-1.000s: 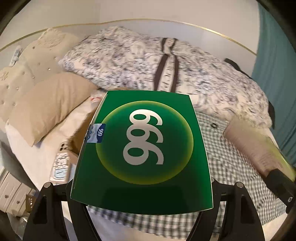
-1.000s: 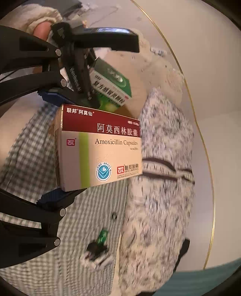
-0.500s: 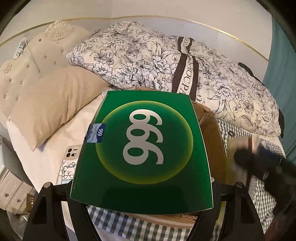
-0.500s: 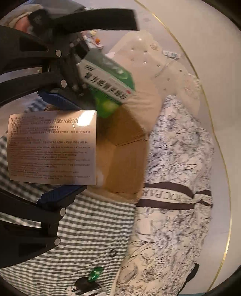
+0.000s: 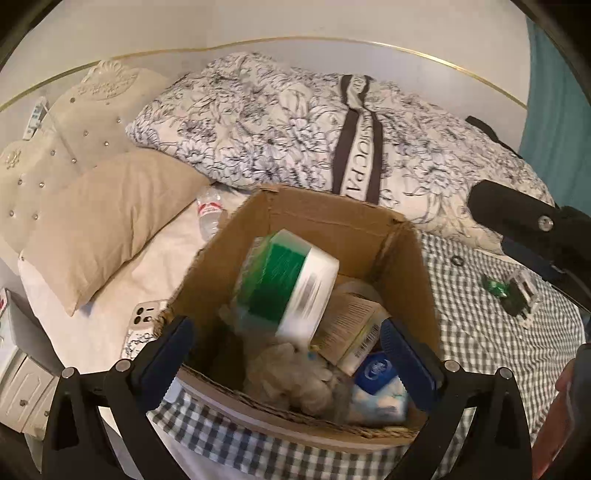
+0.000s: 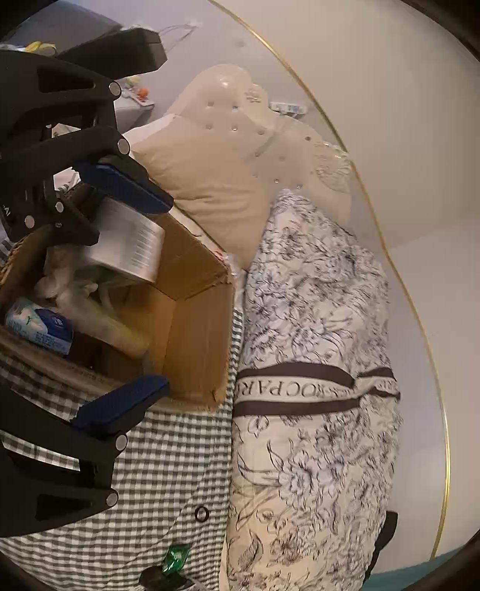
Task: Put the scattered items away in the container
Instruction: 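Carry both medicine boxes into the cardboard box and open both grippers, then move both open grippers back toward the green packet and dark pouch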
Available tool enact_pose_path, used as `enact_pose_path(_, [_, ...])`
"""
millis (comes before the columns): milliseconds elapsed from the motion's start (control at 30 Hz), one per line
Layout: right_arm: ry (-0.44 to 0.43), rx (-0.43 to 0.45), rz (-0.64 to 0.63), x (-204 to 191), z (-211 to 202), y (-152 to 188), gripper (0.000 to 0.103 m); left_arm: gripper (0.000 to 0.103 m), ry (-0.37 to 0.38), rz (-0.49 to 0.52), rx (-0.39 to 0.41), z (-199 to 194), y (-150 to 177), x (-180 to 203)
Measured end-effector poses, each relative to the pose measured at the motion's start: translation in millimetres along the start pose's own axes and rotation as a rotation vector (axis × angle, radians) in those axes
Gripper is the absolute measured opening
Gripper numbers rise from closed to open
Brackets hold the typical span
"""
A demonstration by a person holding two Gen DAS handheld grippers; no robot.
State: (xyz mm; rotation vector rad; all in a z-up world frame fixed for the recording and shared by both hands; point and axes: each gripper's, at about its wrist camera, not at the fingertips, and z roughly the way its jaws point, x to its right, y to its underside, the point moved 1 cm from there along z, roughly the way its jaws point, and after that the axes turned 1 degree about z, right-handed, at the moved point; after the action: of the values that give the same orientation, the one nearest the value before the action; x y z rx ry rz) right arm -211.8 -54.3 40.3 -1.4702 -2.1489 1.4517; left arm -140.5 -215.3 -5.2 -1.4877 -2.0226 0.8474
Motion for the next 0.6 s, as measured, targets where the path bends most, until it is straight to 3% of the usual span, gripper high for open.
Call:
enact_pose_path(267, [0.156,0.089,0.032,58,-72,32,0.091,0.103,0.1,0.049,0.0,-19,24,61])
enact_pose_path(600, [0.374,0.07,0.146,164,-164,107,0.091,0.103,0.187,0.091,-0.034,-28,62,157])
